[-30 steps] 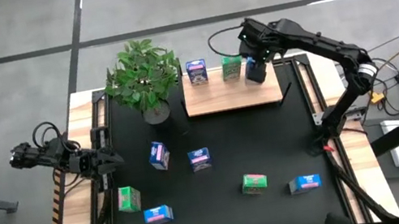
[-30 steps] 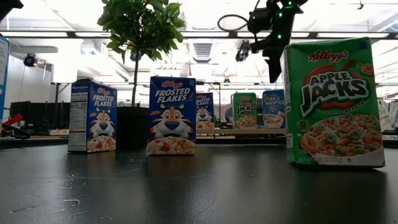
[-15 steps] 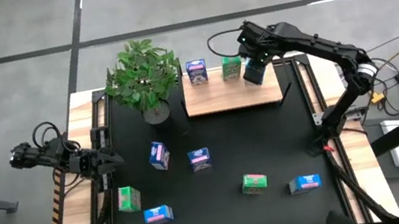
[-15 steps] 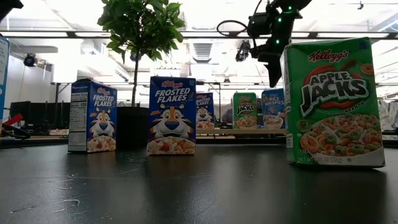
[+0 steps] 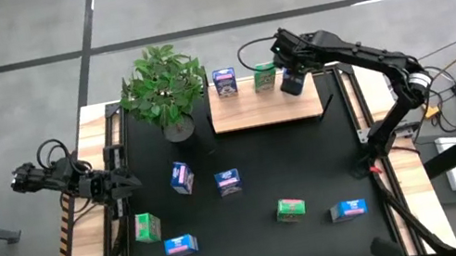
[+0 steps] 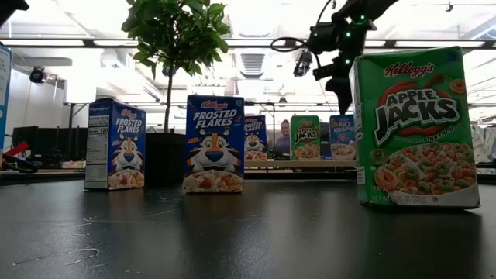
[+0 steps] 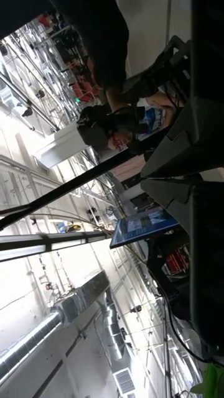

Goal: Stack cereal on shelf
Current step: Put the top right light blue cereal box on the shelf

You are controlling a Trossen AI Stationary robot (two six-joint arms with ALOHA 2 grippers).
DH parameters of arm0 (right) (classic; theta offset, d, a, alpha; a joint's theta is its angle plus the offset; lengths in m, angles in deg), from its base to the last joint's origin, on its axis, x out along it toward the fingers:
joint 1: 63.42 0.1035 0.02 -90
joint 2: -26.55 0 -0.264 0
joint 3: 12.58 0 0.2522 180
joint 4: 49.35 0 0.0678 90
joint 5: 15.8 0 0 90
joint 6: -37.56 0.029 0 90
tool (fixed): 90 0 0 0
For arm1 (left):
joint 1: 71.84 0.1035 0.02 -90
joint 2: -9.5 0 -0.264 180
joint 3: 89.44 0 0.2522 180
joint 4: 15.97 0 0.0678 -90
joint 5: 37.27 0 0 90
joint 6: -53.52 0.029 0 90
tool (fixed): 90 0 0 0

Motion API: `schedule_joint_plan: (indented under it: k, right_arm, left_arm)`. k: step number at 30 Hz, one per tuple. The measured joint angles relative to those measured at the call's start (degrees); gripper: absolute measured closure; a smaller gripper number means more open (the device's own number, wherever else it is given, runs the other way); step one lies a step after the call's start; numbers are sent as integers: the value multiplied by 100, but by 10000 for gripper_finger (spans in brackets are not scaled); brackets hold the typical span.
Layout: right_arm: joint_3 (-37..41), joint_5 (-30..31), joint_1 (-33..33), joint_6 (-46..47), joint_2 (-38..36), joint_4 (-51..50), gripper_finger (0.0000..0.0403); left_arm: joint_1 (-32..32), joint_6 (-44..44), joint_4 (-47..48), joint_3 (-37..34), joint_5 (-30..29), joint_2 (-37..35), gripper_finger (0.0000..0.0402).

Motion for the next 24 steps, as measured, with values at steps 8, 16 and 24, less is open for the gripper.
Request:
schedule_joint_plan:
  k: [8,16,24]
  right_arm:
    - [-228,-29,7,-46,-96,-128,390]
    - [-233,-909,230,245,-457,-297,390]
    - [705,-1120,644,326,-522,660,390]
  left_arm:
    - [-2,0,-12,0,0,-2,402]
    - [0,-41,-12,0,0,-1,402]
    - [0,-57,-11,0,0,-2,402]
